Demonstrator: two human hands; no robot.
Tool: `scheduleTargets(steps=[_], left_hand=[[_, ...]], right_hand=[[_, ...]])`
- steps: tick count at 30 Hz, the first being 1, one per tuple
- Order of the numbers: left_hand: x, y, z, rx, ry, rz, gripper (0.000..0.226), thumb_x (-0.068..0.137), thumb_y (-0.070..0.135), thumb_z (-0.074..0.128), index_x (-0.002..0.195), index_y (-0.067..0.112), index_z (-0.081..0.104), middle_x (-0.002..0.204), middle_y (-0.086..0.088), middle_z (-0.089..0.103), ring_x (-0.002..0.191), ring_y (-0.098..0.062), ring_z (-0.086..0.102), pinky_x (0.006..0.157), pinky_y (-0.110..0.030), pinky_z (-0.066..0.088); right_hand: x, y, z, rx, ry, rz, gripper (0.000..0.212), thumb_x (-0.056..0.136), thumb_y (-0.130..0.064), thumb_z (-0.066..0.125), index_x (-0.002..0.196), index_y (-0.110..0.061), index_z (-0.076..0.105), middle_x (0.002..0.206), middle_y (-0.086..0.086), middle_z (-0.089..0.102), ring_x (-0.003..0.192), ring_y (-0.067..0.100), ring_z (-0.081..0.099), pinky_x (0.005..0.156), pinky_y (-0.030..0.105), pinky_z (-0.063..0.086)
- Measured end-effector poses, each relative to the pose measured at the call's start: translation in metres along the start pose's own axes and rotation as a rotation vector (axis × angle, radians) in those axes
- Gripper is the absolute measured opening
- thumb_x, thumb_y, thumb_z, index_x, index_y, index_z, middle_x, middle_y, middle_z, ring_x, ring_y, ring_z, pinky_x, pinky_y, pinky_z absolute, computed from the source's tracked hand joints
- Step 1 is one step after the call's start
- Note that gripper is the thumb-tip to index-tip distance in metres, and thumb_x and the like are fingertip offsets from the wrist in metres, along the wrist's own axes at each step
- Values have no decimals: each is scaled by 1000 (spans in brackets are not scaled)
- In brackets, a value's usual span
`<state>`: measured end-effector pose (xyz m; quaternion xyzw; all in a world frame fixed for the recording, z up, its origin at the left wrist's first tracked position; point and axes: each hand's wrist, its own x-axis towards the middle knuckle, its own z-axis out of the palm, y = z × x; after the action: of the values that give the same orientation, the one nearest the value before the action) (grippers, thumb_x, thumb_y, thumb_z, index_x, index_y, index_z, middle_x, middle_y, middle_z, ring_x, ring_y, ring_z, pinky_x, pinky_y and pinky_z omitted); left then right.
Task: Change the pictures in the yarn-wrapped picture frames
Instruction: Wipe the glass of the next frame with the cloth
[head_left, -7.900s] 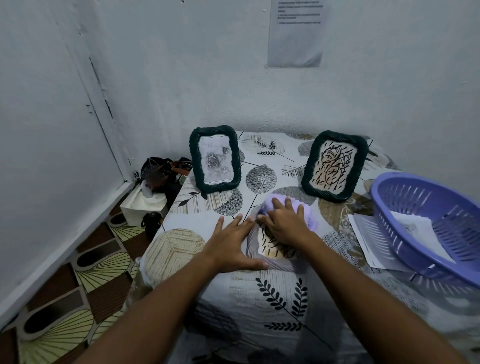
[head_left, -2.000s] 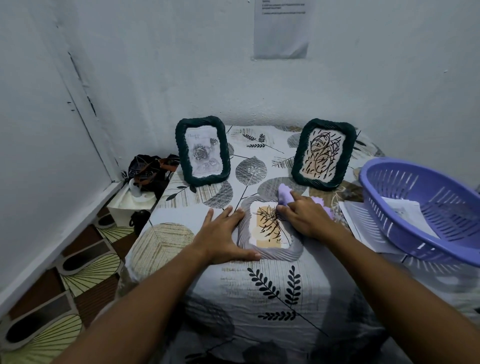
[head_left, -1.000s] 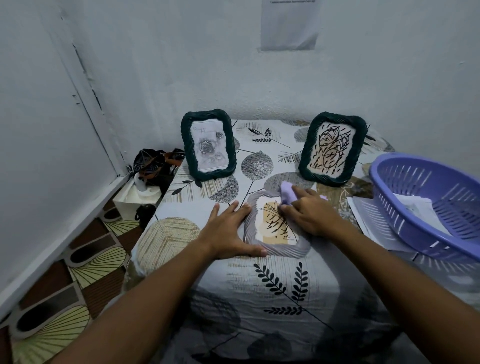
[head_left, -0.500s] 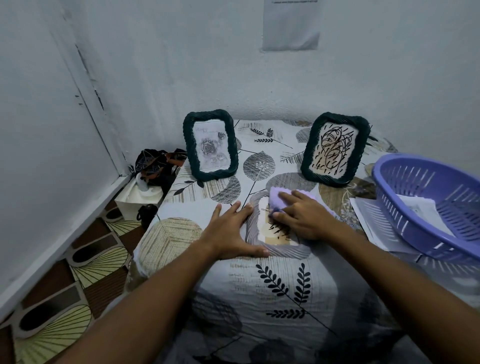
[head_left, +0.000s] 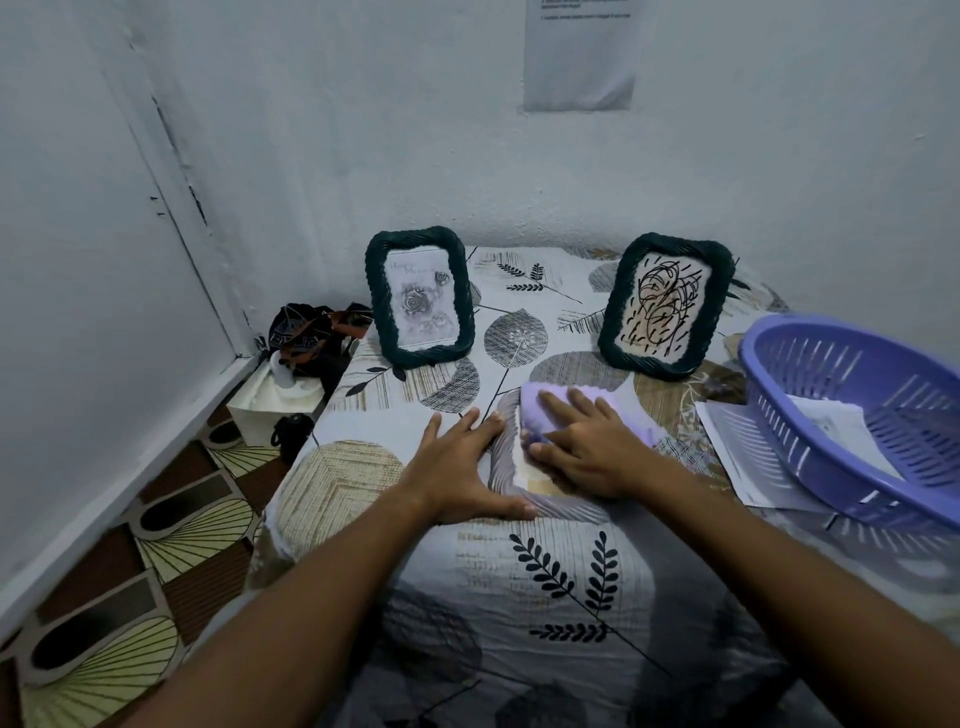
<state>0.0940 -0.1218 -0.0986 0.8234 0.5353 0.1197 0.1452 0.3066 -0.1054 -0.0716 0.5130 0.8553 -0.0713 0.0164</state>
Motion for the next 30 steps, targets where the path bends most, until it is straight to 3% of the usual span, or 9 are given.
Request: scheduleTargets(steps=[5, 9, 14, 21, 25, 27, 30], left_hand=[[1, -2, 1, -11, 6, -6, 131, 46, 95, 50, 152, 25, 20, 160, 2, 19, 147, -9, 6, 119, -48, -5], [-1, 1, -2, -24, -3, -12, 127, 50, 90, 57, 152, 24, 19, 160, 1, 18, 147, -11, 6, 120, -47, -6], [-3, 4, -4, -14, -5, -24, 123, 54, 85, 62, 153, 24, 20, 160, 1, 17, 147, -11, 6, 120, -46, -6], [-3, 3, -3, -6, -6, -13, 128, 49, 91, 54, 153, 24, 18, 160, 0, 17, 147, -10, 6, 120, -45, -6], [-4, 6, -6, -21, -14, -22, 129, 48, 89, 54, 153, 24, 18, 160, 1, 16, 147, -12, 7, 120, -45, -6], [-3, 4, -5, -28, -9, -16, 132, 45, 93, 49, 153, 24, 18, 160, 1, 17, 147, -11, 7, 120, -46, -6], [-2, 4, -5, -21, -9, -16, 131, 45, 93, 49, 153, 24, 18, 160, 0, 17, 147, -11, 7, 119, -45, -7]], right_hand=[[-22, 18, -7, -7, -32, -72, 77, 83, -76, 2, 135, -43, 47, 161, -2, 2, 148, 27, -2, 119, 44, 10], [-10, 24, -15, -53, -34, 30, 49, 97, -58, 23, 135, -40, 50, 161, 3, -2, 148, 31, -1, 117, 46, 11], [10, 9, -9, -10, -27, 19, 50, 99, -55, 27, 134, -32, 54, 161, 2, -5, 148, 32, -3, 118, 51, 3], [-30, 3, -1, 23, -59, -155, 51, 97, -58, 21, 139, -41, 44, 160, -4, -3, 148, 22, -9, 118, 44, -3], [-43, 16, -7, 4, -54, -147, 90, 74, -83, -9, 136, -46, 45, 161, -5, 1, 148, 22, -3, 118, 42, 2], [-40, 21, -11, -31, -35, -91, 99, 67, -84, -15, 136, -46, 45, 161, -3, 0, 148, 24, -2, 118, 41, 4], [-26, 25, -13, -61, -17, -1, 69, 86, -71, 7, 136, -43, 46, 161, 1, -3, 148, 28, -1, 118, 44, 7]])
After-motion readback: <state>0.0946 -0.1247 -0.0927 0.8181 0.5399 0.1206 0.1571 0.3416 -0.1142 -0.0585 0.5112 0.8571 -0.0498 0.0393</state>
